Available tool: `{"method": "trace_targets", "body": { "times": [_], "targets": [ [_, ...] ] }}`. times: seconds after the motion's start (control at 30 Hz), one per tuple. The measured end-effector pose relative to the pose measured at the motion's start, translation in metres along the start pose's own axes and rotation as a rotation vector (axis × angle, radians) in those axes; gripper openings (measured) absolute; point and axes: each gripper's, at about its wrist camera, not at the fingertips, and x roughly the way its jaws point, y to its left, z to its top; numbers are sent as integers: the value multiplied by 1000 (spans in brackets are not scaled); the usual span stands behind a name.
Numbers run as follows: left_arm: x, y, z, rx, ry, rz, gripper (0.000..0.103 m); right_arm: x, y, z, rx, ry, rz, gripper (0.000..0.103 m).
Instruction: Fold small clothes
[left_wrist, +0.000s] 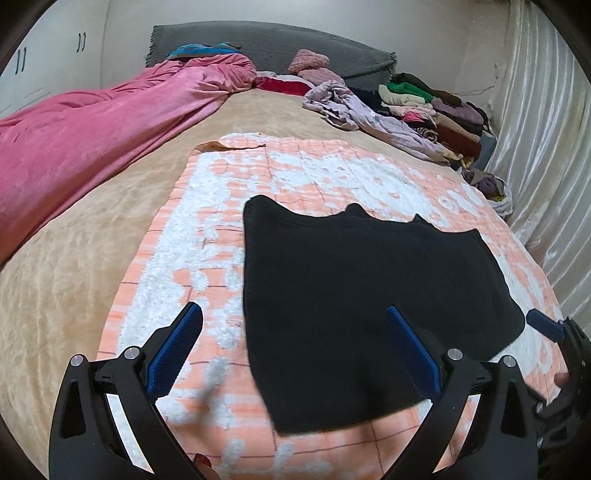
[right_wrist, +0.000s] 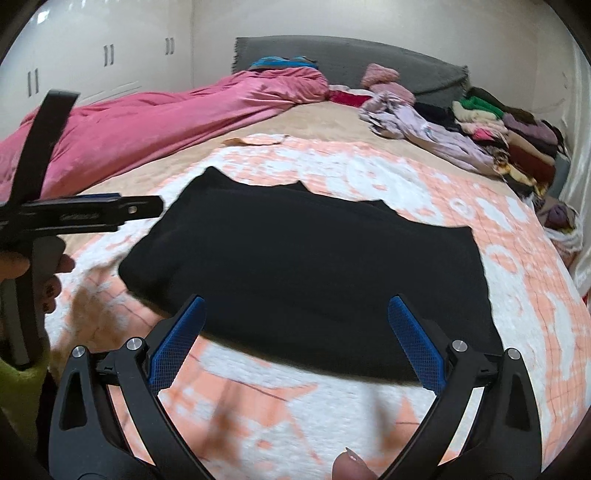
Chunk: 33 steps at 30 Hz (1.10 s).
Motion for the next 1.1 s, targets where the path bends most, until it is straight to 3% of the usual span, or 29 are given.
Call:
{"method": "trace_targets", "body": {
  "times": [0.5,1.1],
  "targets": [
    [1,32,9,-74,-8,36,98,21,58,7,-102,15,79,93],
    [23,50,12,-122,28,68,98,51,93,-15,-276,56,112,93]
  ]
}}
